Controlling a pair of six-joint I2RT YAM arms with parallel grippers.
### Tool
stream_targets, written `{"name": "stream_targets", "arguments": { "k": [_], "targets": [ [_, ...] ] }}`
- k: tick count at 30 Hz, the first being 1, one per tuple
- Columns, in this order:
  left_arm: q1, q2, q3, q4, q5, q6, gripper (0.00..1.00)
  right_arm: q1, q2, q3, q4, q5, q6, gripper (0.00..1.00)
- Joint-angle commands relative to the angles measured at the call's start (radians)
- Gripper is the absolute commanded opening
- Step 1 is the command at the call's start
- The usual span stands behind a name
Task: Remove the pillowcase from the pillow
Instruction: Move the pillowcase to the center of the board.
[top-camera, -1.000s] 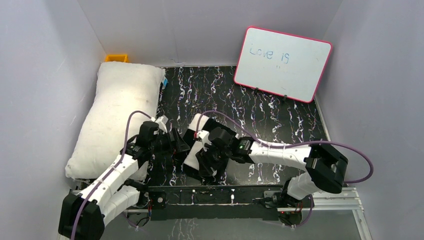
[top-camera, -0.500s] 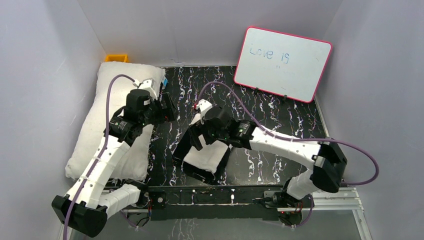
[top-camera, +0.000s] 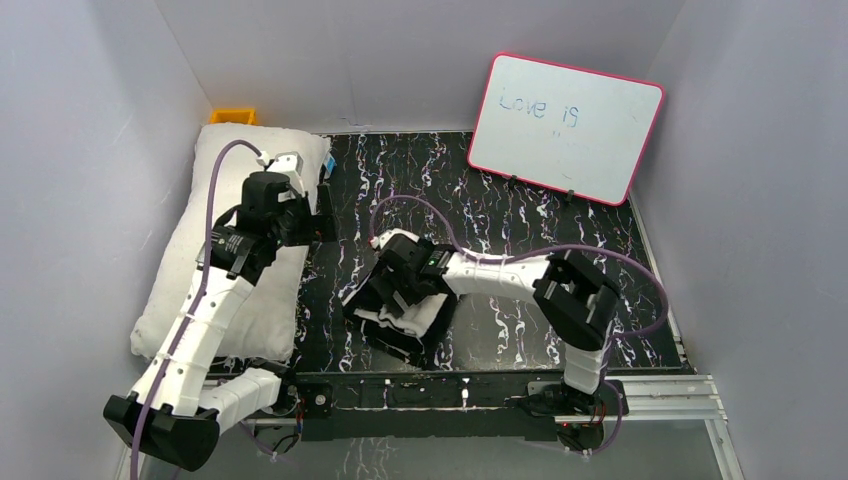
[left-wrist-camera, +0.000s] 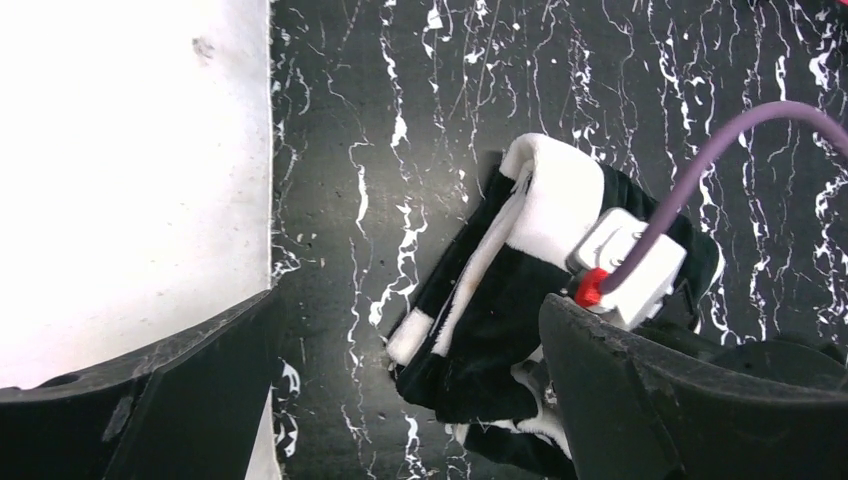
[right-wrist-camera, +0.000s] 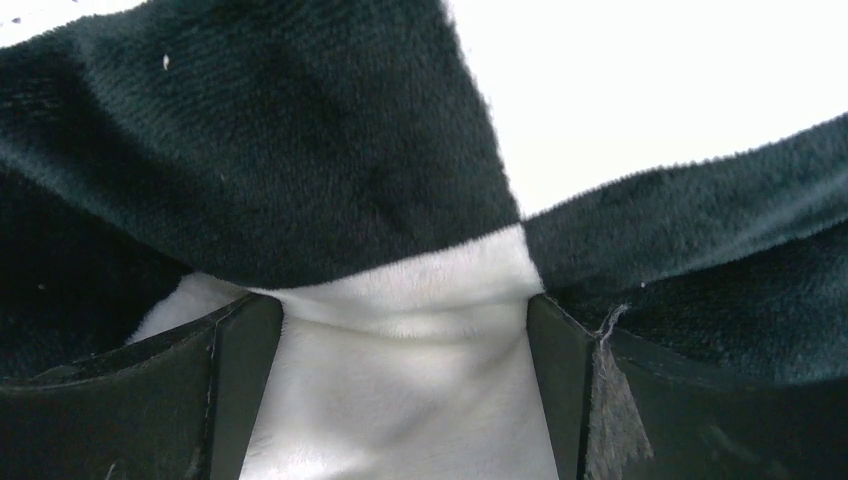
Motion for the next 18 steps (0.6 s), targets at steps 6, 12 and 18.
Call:
{"name": "stream_targets", "arguments": {
  "k": [6, 12, 18],
  "targets": [
    [0.161, 0.022, 0.092, -0.001, -0.004, 0.104, 0.98, -0.010, 0.272, 0.280, 0.160, -0.117, -0.274, 0.99],
    [0.265, 0.107, 0.162, 0.115, 0.136, 0.057, 0.98, -0.069, 0.411, 0.570, 0.206, -0.363, -0.374, 0.99],
    [0.298, 0.196, 0.203, 0.177, 0.348, 0.051, 0.98, -0.074, 0.379, 0.751, 0.165, -0.365, -0.362, 0.99]
  ]
}}
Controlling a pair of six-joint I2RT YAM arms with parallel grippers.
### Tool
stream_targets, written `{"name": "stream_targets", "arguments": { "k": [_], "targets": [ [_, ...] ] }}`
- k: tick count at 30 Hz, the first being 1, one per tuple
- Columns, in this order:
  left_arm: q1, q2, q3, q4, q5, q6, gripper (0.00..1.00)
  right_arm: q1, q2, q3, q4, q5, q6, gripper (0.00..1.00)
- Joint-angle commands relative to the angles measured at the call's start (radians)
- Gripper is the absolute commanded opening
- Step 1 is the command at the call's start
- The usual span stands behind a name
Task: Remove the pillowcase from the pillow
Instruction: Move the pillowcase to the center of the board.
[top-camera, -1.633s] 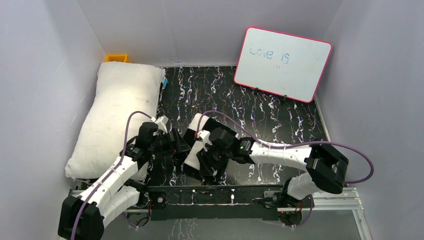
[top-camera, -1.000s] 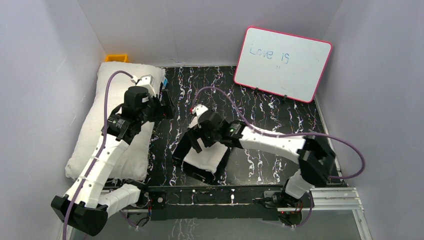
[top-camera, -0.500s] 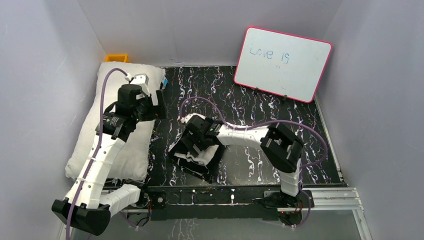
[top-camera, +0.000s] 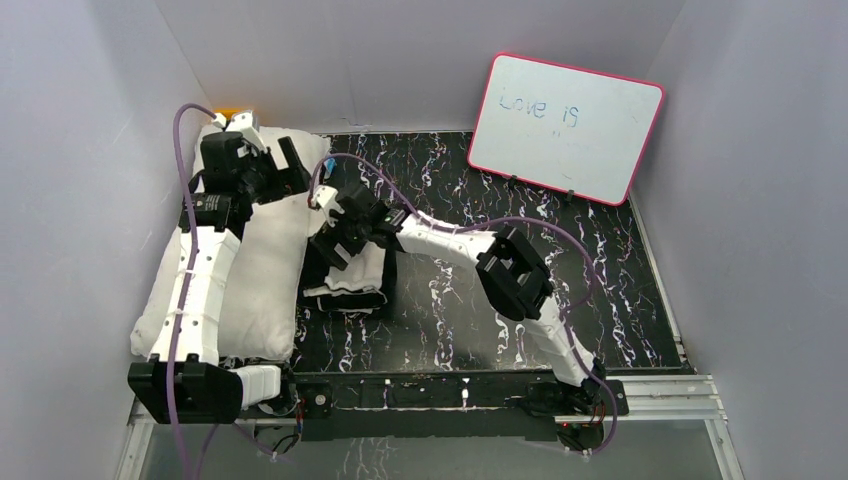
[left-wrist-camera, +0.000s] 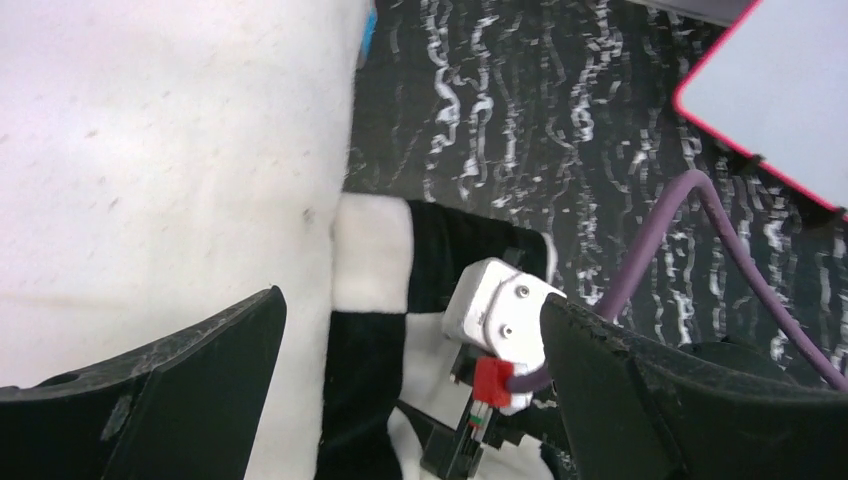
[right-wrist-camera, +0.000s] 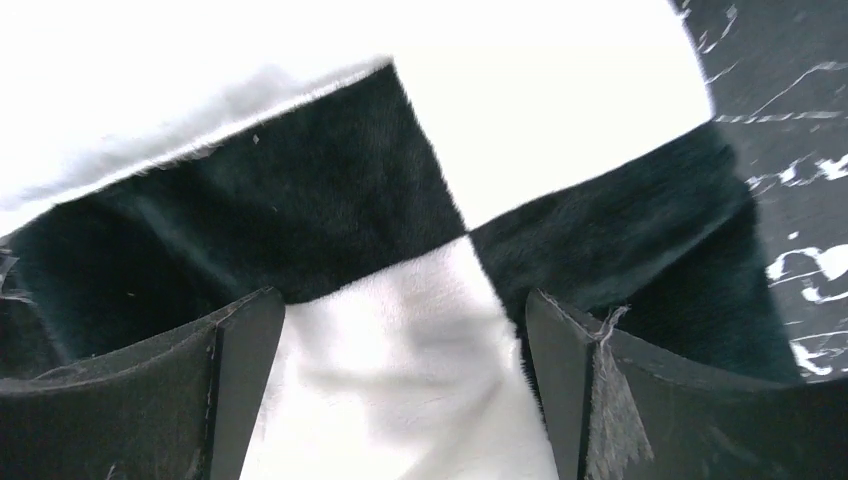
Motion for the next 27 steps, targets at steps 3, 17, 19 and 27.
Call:
{"name": "stream_targets", "arguments": {
  "k": [3, 17, 19, 27],
  "targets": [
    [0.010, 0.037, -0.055, 0.099, 0.358, -0.036, 0.98, -0.021, -0.239, -0.070, 0.139, -0.082, 0.014, 0.98],
    [-0.046, 0.068, -0.526, 0.466, 0.582, -0.284, 0.98, 0.068, -0.466, -0.717, 0.503, -0.342, 0.372, 0.88],
    [-0.046, 0.102, -0.540, 0.467, 0.513, -0.278, 0.98, 0.084, -0.436, -0.746, 0.543, -0.373, 0.415, 0.86],
    [-0.046, 0.205, -0.436, 0.334, 0.200, -0.170, 0.98, 0.098, -0.493, -0.772, 0.463, -0.447, 0.416, 0.86]
  ]
}}
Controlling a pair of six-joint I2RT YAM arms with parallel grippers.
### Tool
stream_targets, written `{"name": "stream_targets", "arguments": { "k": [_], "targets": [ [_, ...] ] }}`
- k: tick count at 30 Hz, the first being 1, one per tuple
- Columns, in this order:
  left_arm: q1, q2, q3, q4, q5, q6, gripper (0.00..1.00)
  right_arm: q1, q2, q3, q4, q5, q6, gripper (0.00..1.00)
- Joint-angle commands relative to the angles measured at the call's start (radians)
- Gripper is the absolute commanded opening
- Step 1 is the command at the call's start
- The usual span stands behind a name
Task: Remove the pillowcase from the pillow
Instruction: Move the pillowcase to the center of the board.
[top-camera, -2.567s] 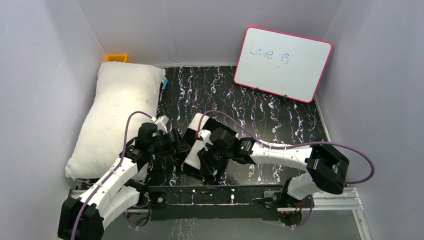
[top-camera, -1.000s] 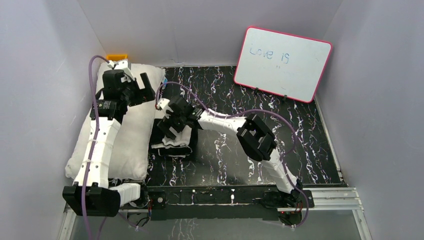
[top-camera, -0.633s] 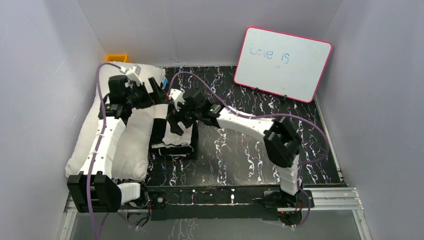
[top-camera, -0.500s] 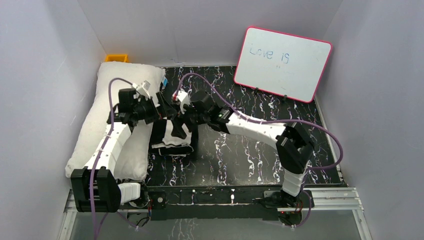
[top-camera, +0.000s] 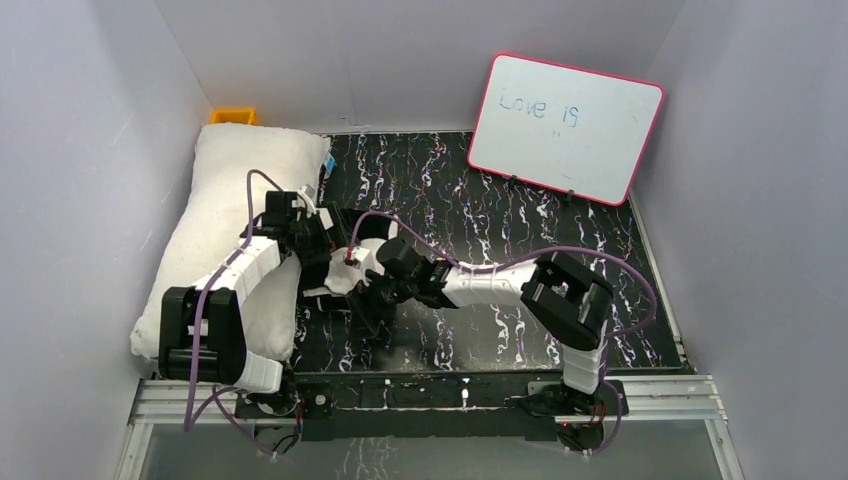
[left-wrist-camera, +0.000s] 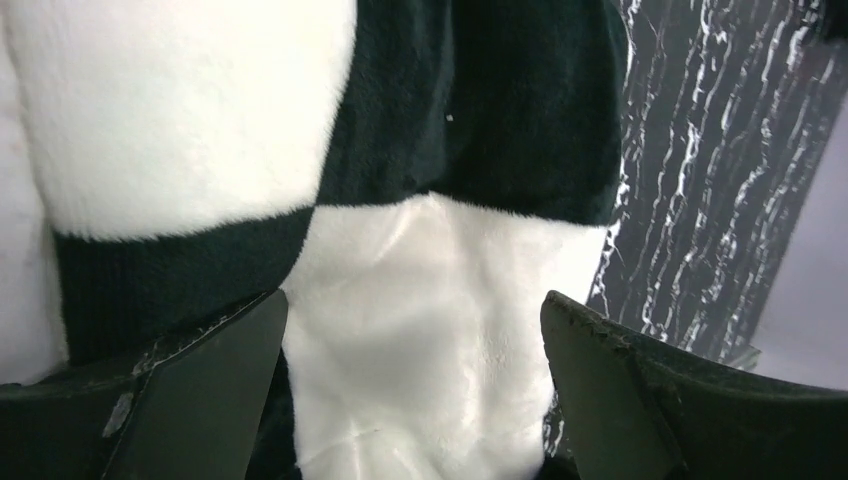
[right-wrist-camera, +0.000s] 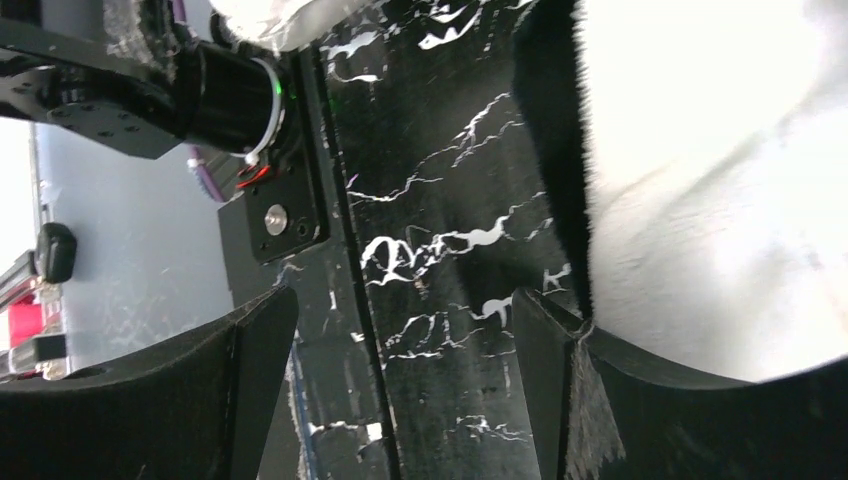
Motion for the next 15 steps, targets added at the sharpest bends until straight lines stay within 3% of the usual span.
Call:
{"name": "stream_targets", "arguments": {
  "k": [1, 5, 8, 12, 15],
  "targets": [
    [-0.001, 0.012, 0.110, -0.067, -0.180, 0.068, 0.98, 0.006, -0.090, 0.017, -0.011, -0.093, 0.012, 0.86],
    [-0.001, 0.012, 0.205, -0.143, -0.258, 0.129, 0.98, 0.004, -0.184, 0.071, -0.116, -0.092, -0.054, 0.89],
    [-0.001, -0.044, 0.264, -0.151, -0.235, 0.162, 0.98, -0.041, -0.300, 0.085, -0.139, -0.067, -0.081, 0.96],
    [-0.001, -0.126, 0.346, -0.078, -0.046, 0.212, 0.98, -0.253, -0.449, 0.011, -0.028, -0.062, 0.023, 0.98],
    [-0.001, -0.183, 0.347, 0.046, -0.004, 0.261, 0.98, -0.414, -0.478, 0.029, -0.078, 0.033, 0.034, 0.99]
  ]
}}
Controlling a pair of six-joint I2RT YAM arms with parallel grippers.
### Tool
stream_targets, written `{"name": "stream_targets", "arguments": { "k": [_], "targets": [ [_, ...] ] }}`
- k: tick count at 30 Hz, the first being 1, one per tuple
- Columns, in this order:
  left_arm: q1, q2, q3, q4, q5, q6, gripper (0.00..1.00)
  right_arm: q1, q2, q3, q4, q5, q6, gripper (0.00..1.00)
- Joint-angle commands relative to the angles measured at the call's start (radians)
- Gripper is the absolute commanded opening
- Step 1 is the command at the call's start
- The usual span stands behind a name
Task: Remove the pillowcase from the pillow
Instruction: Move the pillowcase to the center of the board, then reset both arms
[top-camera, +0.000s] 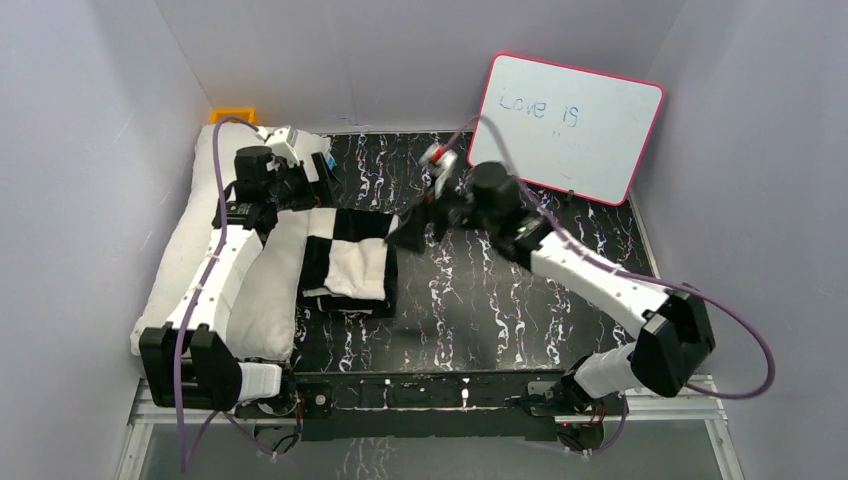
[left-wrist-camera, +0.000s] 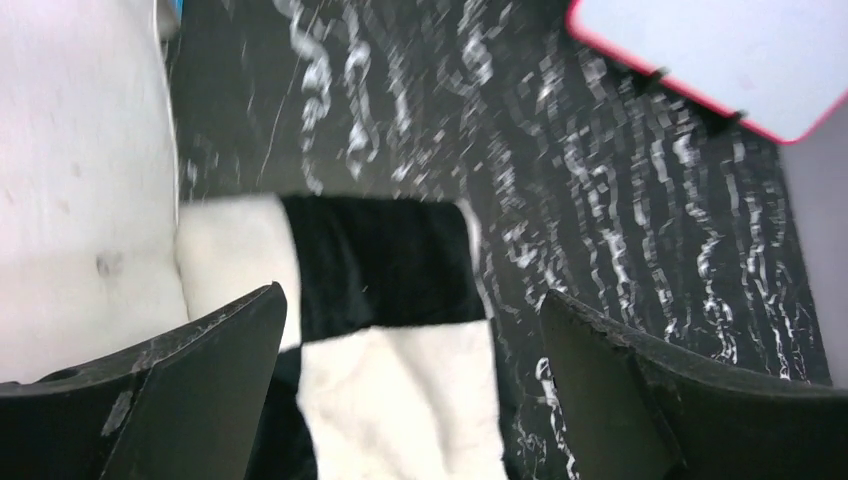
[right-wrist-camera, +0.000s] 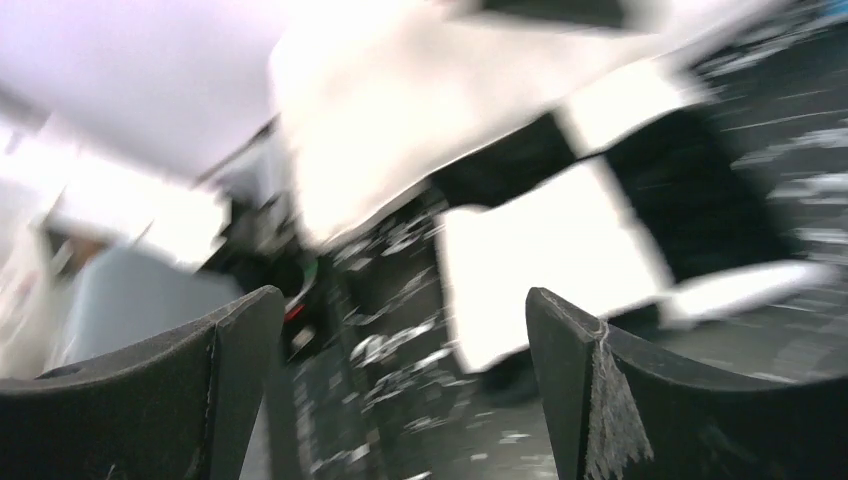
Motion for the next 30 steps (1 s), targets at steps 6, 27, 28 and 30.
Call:
{"name": "stream_targets", "arguments": {
  "k": [6, 27, 28, 30],
  "targets": [
    [0.002, -0.150, 0.080, 0.251, 0.094, 0.183, 0.98, -0.463, -0.055, 0.128, -0.141, 0.316, 0.060, 0.99],
    [-0.002, -0.334, -0.074, 0.409, 0.012, 0.083, 0.98, -0.508, -0.081, 0.028, -0.166, 0.916, 0.059, 0.99],
    [-0.002, -0.329, -0.069, 0.407, 0.021, 0.084, 0.98, -0.508, -0.082, 0.028, -0.166, 0.918, 0.057, 0.98],
    [-0.002, -0.317, -0.062, 0.405, 0.048, 0.094, 0.98, -0.507, -0.087, 0.024, -0.161, 0.914, 0.052, 0.99]
  ]
}}
